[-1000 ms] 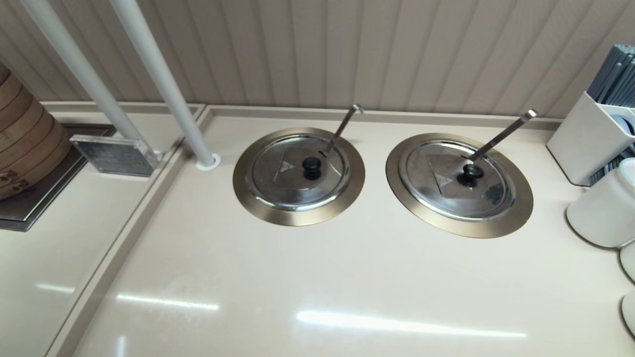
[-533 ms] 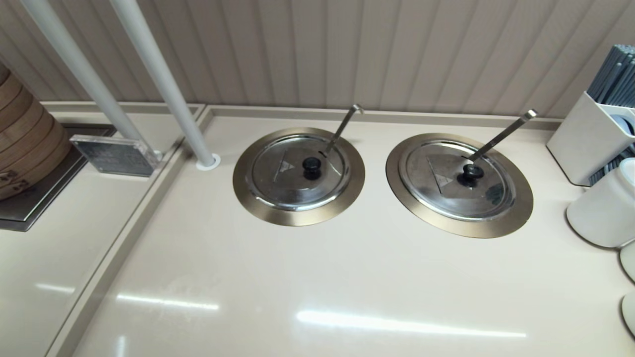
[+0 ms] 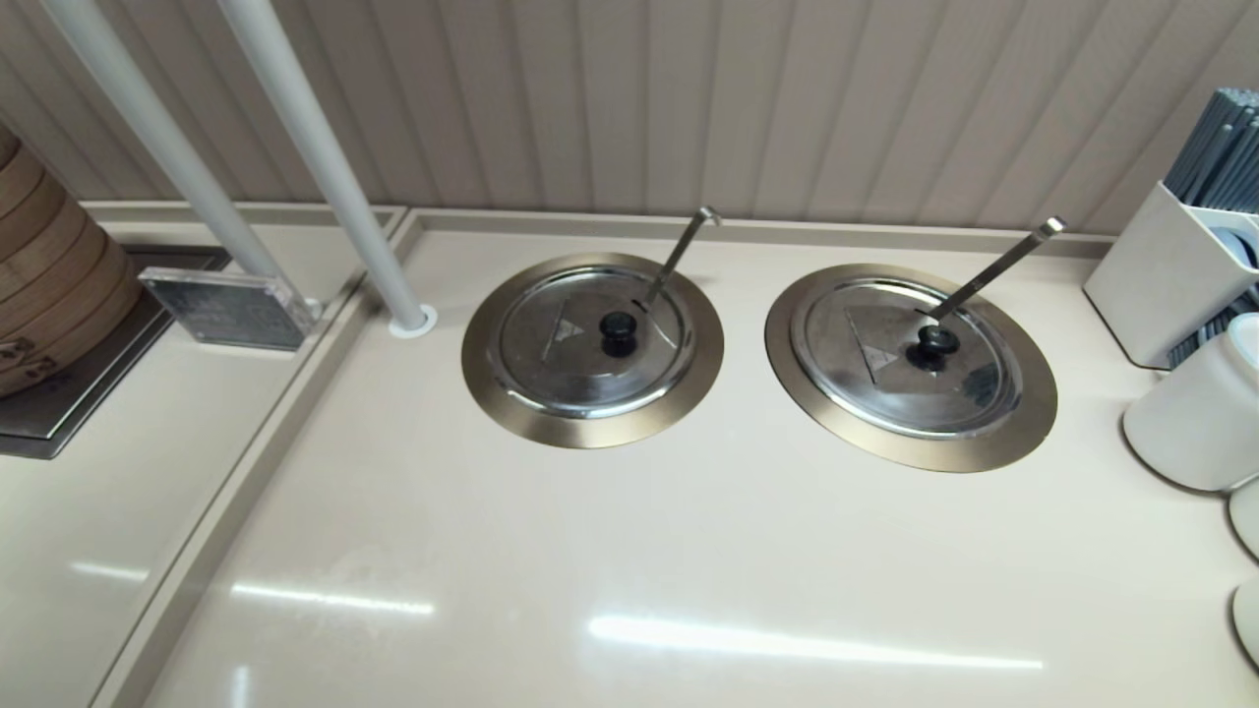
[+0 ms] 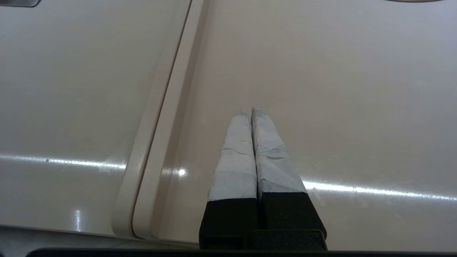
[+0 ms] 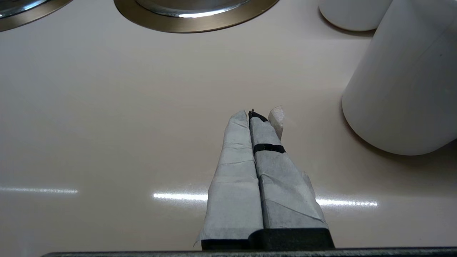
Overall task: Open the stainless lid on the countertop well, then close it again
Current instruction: Open the lid
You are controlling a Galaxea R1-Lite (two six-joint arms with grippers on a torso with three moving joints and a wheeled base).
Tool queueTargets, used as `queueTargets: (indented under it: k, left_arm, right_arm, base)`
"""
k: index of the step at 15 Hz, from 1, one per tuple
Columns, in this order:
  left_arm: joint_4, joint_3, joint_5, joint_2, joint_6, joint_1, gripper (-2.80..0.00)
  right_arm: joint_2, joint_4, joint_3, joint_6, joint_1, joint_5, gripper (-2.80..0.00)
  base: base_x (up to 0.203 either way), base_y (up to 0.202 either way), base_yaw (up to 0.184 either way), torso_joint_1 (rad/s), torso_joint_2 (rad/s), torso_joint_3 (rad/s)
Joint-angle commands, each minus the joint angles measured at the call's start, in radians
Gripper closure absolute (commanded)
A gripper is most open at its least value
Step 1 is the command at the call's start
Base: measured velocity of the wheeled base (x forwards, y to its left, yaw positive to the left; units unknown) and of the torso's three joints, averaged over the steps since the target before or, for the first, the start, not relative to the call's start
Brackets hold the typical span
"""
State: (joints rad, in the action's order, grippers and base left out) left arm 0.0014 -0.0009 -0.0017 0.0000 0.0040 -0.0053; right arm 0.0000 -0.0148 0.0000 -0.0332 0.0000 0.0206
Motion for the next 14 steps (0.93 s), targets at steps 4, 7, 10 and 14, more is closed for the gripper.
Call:
queueTargets:
  k: [4,7,10,14]
  left_arm:
    - [-0.025,-0.042,0.007,0.002,-0.005,0.001,0.00]
    - [0.011,-0.279,0.002,0.125,-0.009,0.001,0.00]
    - [-0.016,-0.429,-0.029,0.401,-0.025,0.000,0.00]
    - [-0.187,-0.555,-0.121,0.751,-0.032,-0.008,0.00]
  right_arm:
    - [0.001,-0.001,0.005,-0.001,0.000,0.001,0.00]
    - [0.000,-0.001,0.005,-0.001,0.000,0.001,0.00]
    - [0.000,-0.001,0.005,-0.001,0.000,-0.001,0.00]
    - [0.002,0.000,0.005,-0.001,0.000,0.001,0.00]
  base:
    - [0.000,0.000,0.000,0.000,0.00,0.000]
    - [0.000,0.000,0.000,0.000,0.00,0.000]
    - [0.000,0.000,0.000,0.000,0.00,0.000]
    - [0.000,0.000,0.000,0.000,0.00,0.000]
